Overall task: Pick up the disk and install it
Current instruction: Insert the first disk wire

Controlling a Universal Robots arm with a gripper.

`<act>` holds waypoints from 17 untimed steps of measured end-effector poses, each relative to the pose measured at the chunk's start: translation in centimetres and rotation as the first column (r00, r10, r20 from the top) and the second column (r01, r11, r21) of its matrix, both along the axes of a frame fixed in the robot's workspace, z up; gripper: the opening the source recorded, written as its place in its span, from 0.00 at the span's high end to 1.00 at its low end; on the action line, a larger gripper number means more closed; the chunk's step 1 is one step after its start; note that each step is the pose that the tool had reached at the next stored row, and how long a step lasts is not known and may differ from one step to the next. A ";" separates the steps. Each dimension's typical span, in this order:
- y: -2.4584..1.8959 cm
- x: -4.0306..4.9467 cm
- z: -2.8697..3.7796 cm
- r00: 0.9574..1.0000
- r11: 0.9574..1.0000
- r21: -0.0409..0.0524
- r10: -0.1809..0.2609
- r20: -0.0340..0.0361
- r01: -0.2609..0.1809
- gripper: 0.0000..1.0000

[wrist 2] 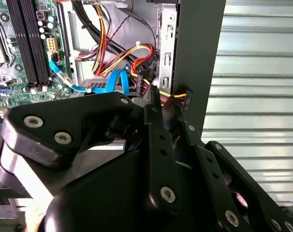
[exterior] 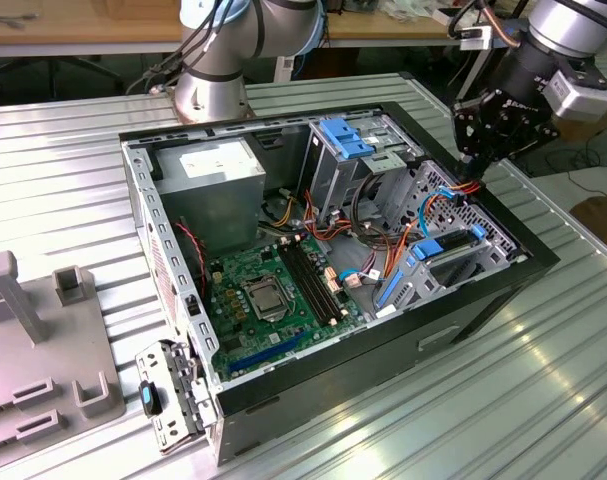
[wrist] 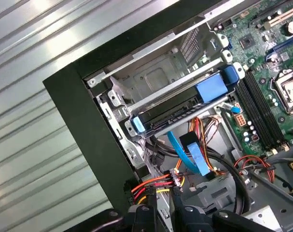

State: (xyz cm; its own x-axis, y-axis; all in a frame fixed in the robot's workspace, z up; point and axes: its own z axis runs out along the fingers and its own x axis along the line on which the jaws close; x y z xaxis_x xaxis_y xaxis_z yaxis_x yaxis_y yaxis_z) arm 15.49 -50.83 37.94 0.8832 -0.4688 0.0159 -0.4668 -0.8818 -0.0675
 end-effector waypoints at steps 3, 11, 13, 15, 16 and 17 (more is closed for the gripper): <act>0.00 0.21 0.00 1.000 1.000 0.000 0.027 0.000 -0.027 0.75; 0.01 1.05 -0.01 0.994 0.994 0.000 0.113 0.000 -0.113 0.75; 0.01 1.32 -0.03 0.990 0.990 0.000 0.142 0.000 -0.142 0.75; 0.02 1.54 -0.06 0.985 0.985 0.000 0.173 0.000 -0.173 0.75; 0.02 1.61 -0.07 0.983 0.983 0.000 0.181 0.000 -0.181 0.75; 0.03 1.81 -0.11 0.980 0.980 0.000 0.201 0.000 -0.201 0.75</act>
